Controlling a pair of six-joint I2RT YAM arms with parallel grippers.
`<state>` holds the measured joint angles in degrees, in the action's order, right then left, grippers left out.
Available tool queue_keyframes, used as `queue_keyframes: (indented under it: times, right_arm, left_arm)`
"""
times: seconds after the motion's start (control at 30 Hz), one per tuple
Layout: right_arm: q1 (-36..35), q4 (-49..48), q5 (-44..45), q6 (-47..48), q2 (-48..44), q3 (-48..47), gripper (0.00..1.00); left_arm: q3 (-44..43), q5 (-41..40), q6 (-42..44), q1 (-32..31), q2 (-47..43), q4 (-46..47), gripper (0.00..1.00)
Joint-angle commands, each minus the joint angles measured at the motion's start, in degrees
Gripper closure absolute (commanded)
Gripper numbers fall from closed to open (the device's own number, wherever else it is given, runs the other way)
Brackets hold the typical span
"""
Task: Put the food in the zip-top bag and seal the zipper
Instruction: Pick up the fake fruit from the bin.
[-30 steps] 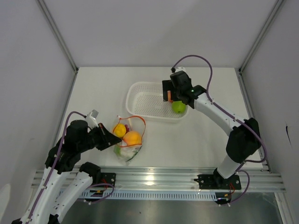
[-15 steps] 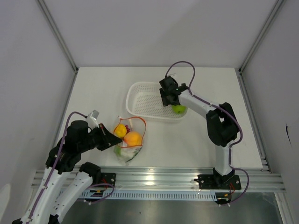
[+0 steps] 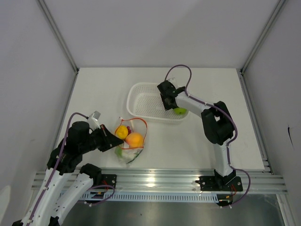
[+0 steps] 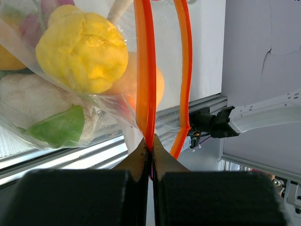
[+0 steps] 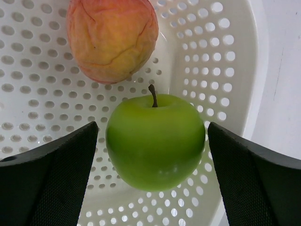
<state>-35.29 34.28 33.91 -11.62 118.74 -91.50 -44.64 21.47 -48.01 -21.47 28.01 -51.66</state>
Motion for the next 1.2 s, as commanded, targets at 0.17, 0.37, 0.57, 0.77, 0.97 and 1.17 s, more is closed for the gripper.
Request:
queue_keyframes:
  times: [0.17,0.37,0.57,0.77,0.97,1.17]
  right_arm:
    - [-1.6,0.7,3.4,-0.5,2.0,-1.0,0.01]
    - [-2.3,0.6,4.8,-0.7,2.2,-0.8,0.17]
    - [-3.3,1.5,6.1,1.1,0.4,-5.1,0.46]
    - [-5.4,4.9,5.2,2.0,-5.2,-10.7,0.54]
    - [-8.7,2.2,-8.2,2.1,-17.7,-5.9,0.54]
    - [-12.4,-4.5,-24.7,1.2,-33.9,3.7,0.53]
  left_arm:
    - [0.4,1.4,-0.2,0.1,-0.2,1.4,0.99]
    - [0.4,1.4,-0.2,0.1,-0.5,1.2,0.99]
    - [0.4,1.3,-0.3,0.1,-0.8,1.1,0.99]
    - [0.4,1.3,-0.4,0.1,-1.1,0.9,0.99]
    - [0.1,0.9,-0.4,0.1,-0.8,0.9,0.99]
    - [-0.1,0.6,-0.8,0.1,-1.0,0.2,0.99]
